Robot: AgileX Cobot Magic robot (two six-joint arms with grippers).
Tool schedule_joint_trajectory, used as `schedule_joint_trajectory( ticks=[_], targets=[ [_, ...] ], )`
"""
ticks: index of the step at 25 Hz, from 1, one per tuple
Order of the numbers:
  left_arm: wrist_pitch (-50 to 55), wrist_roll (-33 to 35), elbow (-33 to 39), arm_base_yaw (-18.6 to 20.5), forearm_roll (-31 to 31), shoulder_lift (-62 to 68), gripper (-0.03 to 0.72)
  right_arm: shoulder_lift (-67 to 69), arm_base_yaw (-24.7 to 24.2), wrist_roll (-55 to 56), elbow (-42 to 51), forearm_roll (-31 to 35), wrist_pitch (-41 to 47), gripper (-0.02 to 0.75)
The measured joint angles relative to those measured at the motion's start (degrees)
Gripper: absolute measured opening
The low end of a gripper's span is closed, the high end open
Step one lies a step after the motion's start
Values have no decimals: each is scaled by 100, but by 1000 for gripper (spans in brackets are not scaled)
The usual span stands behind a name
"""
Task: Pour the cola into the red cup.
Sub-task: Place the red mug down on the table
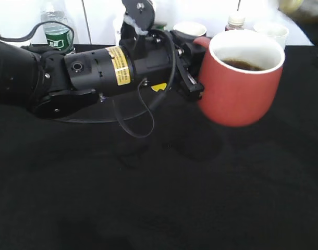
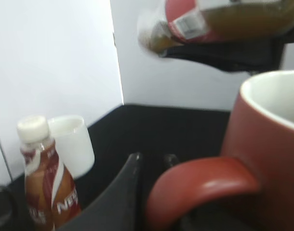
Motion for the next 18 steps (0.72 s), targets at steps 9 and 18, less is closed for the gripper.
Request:
schedule_joint_trajectory(
  ticks=[9,18],
  targets=[
    [-79,38,851,1368,-125,-716,92,-6,0,5852,0,5,-50,498],
    [-825,1605,1435,2778,-1669,117,92,-1,0,6432,0,570,-150,498]
  ],
)
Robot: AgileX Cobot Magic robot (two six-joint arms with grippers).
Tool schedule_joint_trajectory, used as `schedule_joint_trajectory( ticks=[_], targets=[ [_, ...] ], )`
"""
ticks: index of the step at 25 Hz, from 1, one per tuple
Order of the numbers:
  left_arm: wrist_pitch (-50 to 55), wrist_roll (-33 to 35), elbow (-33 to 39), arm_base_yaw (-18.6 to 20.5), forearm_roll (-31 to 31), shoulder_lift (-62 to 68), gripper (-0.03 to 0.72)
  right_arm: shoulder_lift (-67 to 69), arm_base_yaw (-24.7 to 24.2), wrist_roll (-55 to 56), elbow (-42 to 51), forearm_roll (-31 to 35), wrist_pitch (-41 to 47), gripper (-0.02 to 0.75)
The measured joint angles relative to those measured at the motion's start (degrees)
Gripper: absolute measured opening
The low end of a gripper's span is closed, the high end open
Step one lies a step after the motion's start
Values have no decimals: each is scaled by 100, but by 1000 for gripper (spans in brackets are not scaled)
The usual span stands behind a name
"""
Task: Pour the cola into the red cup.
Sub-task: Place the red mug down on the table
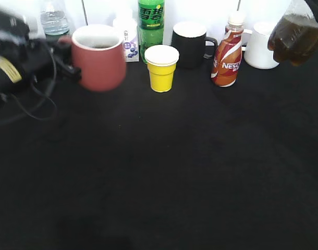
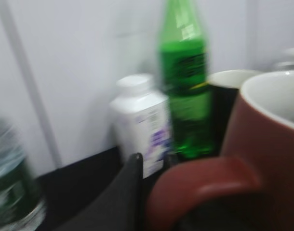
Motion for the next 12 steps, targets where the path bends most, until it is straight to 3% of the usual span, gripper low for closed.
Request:
schedule_joint_trajectory(
  ticks=[3,10,12],
  targets=[
    [-722,471,-11,5,-1231,812,92,0,0,0,0,0,0,498],
    [-967,507,-697,11,-1565,1933,92,0,0,5,0,7,-6,496],
    [-1050,442,-697,11,-1561,1933,169,0,0,5,0,7,-6,495]
  ],
)
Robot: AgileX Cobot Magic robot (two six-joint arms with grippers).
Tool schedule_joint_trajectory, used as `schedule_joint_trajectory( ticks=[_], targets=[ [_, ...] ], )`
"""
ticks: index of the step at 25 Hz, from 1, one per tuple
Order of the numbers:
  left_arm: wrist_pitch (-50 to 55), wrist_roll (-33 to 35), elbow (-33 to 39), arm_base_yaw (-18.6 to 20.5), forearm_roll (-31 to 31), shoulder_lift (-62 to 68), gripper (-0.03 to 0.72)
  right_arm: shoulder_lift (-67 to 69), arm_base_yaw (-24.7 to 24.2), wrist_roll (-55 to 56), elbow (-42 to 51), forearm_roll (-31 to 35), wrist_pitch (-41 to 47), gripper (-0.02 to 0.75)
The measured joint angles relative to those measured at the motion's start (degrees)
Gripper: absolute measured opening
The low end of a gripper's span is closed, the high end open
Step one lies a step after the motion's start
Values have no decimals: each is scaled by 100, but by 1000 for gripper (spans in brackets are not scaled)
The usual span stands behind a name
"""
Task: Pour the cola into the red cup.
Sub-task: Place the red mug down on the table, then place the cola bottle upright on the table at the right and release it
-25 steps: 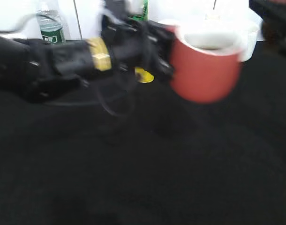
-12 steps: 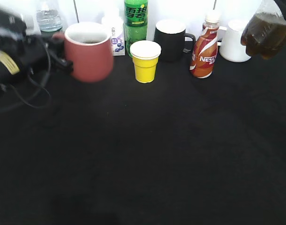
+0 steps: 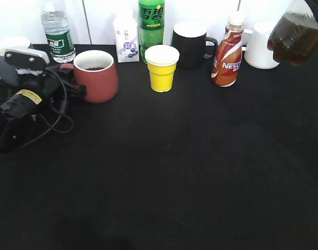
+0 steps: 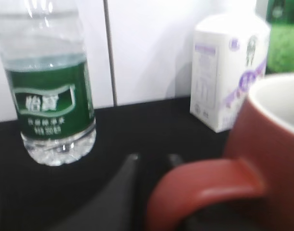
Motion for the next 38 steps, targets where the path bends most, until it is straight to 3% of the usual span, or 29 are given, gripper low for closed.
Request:
schedule_joint_trajectory(
  ticks=[2,3,10,13,16,19,23,26,27,34,36,38],
  targets=[
    [-53,-18,91,0,-31,-12,297,0,0,0,0,0,-2,495],
    [-109,-20,235,0,-43,-81,316,0,0,0,0,0,-2,495],
    [-211,-25,2035,-6,37,-1478,328,477,0,-6,0,216,160,495],
    [-161,-26,2620,-57,265,-2562,328,1362,0,-933,-4,749,185,491],
    [294,-31,2654,-57,642,-3339,328,2327,0,-2411,-4,1486,-70,491],
    [548,-31,2654,-57,929,-3670,328,3401,0,-2721,-40,2346,-977,491],
    [645,-31,2654,-57,1207,-3686,328,3725,0,-2956,-247,2449,-1331,494],
    [650,-31,2654,-57,1225,-3686,328,3769,0,-2999,-184,2388,-1150,650],
    [650,-31,2654,-57,1225,-3686,328,3769,0,-2999,-115,2388,-1116,663],
    [1032,-53,2658,-57,1220,-3882,328,2934,0,-2999,1192,3058,-1096,671],
    [1931,-496,2658,-57,1220,-4237,328,2720,0,-2970,1641,3100,-1071,670],
    [3488,-1243,2610,-57,1225,-4740,328,2259,0,-2661,1798,3086,-186,666]
  ],
)
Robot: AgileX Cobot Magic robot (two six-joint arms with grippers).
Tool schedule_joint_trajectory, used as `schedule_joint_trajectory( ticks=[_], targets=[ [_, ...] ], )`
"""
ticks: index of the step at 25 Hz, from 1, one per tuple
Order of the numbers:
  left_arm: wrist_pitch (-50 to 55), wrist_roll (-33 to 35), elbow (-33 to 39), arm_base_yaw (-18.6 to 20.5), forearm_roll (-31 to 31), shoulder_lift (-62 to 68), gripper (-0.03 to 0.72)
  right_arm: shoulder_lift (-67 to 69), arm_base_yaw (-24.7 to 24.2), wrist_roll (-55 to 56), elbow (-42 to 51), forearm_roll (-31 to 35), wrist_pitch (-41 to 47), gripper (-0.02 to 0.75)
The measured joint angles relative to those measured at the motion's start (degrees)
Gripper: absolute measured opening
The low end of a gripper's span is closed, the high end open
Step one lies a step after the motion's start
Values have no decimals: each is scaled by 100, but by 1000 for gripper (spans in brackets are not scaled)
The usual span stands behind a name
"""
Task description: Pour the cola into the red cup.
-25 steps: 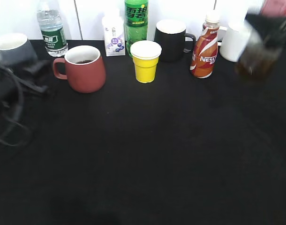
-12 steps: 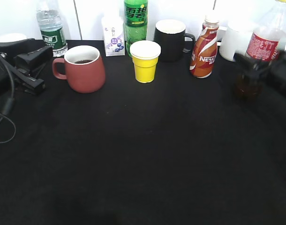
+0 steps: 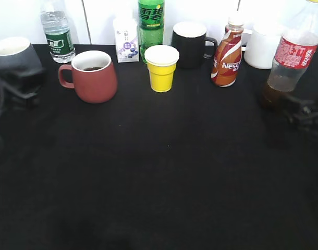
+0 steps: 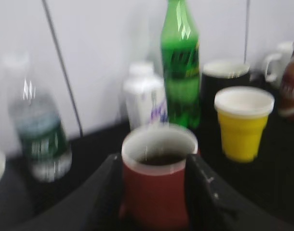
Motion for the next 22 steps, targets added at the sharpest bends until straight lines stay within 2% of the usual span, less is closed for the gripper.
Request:
schedule_joint_trajectory(
  ticks=[1,3,5,7,9,11,12,13,15,19,20,22],
  targets=[
    [899,-405,-127,0,0,-252,328,-338,0,102,10,-15,632,661],
    [2562,-683,-483,-147,-6,-857,328,-1253,0,252,-108,-27,2185,650],
    [4039,-726,-775,-530,-289,-1501,328,-2030,0,539,-436,-38,4066,644],
    [5224,-732,-854,-986,-543,-2297,328,-2885,0,1283,-524,-28,5325,623],
    [6117,-732,-877,-1326,-617,-3430,328,-4423,0,1503,-550,198,6523,615],
    [7044,-689,-885,-1425,-822,-4387,328,-6045,114,961,-711,989,7790,605],
    [7470,-479,-885,-1425,-943,-4840,328,-6692,265,177,-721,1676,8356,594],
    [7914,-280,-885,-1425,-1057,-5263,328,-7552,417,-1220,-761,2888,9230,589],
    [8596,-35,-885,-1430,-1293,-5982,328,-8223,449,-1847,-836,3279,10153,587],
    [9627,448,-885,-1436,-1305,-7024,328,-9057,455,-1992,-1098,2936,11513,585],
    [9689,460,-878,-1436,-1287,-7289,328,-9057,455,-1902,-1104,2686,11897,585],
    [9674,479,-649,-1436,-1292,-7642,328,-9057,455,-1336,-1021,2024,12041,585]
  ],
)
